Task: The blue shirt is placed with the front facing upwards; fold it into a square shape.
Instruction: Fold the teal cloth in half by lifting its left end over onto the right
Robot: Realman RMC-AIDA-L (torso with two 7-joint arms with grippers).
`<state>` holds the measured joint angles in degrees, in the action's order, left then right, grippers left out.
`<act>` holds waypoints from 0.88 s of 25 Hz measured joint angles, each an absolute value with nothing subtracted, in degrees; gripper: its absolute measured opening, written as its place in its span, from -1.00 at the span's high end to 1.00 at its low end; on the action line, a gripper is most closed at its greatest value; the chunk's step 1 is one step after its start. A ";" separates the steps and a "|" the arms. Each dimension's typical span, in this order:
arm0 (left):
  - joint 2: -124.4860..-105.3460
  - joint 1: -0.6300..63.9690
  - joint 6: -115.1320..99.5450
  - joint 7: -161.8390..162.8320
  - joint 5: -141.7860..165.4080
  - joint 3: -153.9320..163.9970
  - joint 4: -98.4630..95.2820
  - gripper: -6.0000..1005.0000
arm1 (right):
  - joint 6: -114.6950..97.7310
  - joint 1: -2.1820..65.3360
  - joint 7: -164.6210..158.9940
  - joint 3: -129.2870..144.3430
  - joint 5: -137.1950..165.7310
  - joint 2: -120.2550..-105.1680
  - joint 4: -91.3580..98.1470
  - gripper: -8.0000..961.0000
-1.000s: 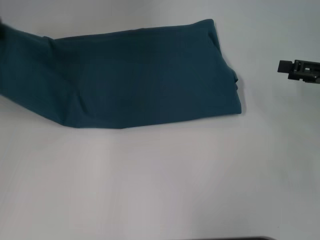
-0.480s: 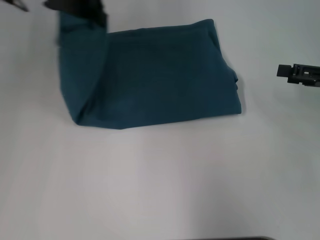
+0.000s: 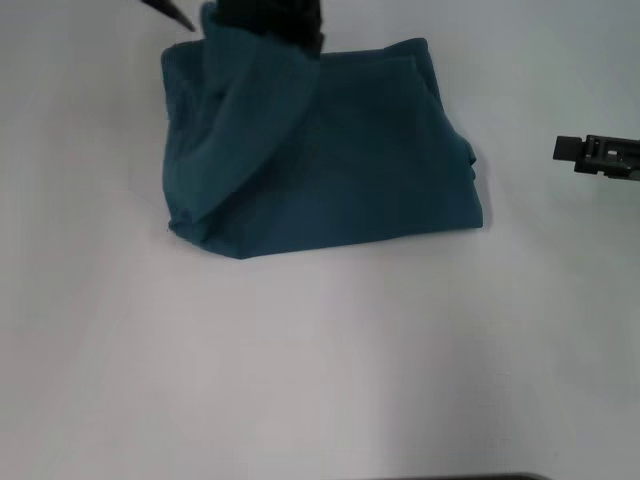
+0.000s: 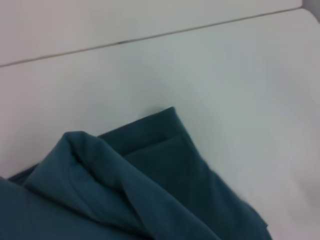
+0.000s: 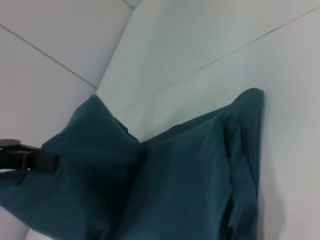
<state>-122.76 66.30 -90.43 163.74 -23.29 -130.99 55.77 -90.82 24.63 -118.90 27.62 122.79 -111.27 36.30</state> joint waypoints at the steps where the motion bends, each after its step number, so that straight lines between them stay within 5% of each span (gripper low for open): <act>1: -123.04 66.60 -89.86 163.76 -23.31 -130.99 55.56 0.83 | -90.86 24.62 -118.90 27.67 122.79 -111.28 36.30 -0.87; 22: -123.76 72.20 -78.61 162.32 -33.19 -124.10 44.62 0.75 | -90.52 24.68 -119.24 28.83 122.81 -111.24 36.11 -0.87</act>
<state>-123.76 72.20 -78.61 162.32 -33.19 -124.10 44.62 -90.52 24.68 -119.24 28.83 122.81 -111.24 36.11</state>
